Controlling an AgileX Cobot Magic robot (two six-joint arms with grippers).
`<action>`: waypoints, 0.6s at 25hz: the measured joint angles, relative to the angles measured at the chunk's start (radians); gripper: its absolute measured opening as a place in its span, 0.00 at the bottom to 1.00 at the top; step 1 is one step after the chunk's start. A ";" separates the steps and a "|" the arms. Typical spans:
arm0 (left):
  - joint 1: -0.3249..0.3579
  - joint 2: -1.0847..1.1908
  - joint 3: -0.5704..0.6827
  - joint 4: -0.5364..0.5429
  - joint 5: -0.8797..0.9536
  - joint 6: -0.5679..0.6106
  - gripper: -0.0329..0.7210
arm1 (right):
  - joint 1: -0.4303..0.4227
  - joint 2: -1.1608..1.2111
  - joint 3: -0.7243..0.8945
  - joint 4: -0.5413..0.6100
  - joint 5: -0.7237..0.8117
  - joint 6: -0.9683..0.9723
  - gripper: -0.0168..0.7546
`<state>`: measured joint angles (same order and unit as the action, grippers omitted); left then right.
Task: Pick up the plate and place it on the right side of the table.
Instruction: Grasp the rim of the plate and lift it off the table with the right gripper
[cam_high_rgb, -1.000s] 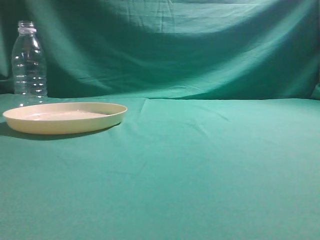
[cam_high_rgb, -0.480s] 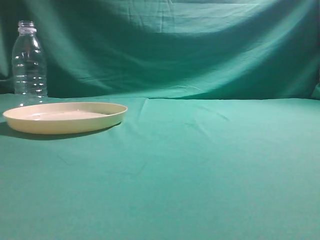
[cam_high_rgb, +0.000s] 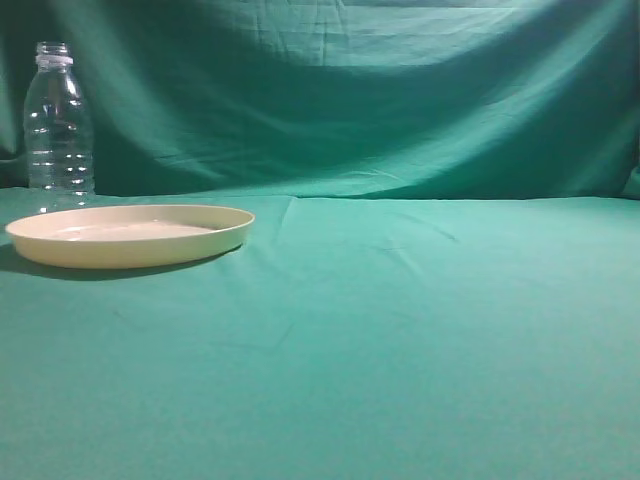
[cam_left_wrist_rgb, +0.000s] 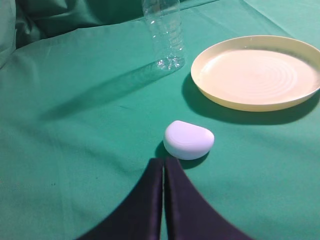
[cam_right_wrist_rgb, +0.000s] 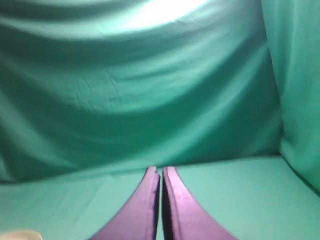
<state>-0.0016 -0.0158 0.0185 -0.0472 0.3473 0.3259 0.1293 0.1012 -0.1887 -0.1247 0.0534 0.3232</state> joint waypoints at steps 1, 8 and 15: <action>0.000 0.000 0.000 0.000 0.000 0.000 0.04 | 0.000 0.055 -0.064 -0.005 0.076 0.002 0.02; 0.000 0.000 0.000 0.000 0.000 0.000 0.04 | 0.000 0.501 -0.402 -0.006 0.557 0.002 0.02; 0.000 0.000 0.000 0.000 0.000 0.000 0.04 | 0.000 0.758 -0.476 0.071 0.583 -0.044 0.02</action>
<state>-0.0016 -0.0158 0.0185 -0.0472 0.3473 0.3259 0.1293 0.8594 -0.6644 -0.0536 0.6368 0.2793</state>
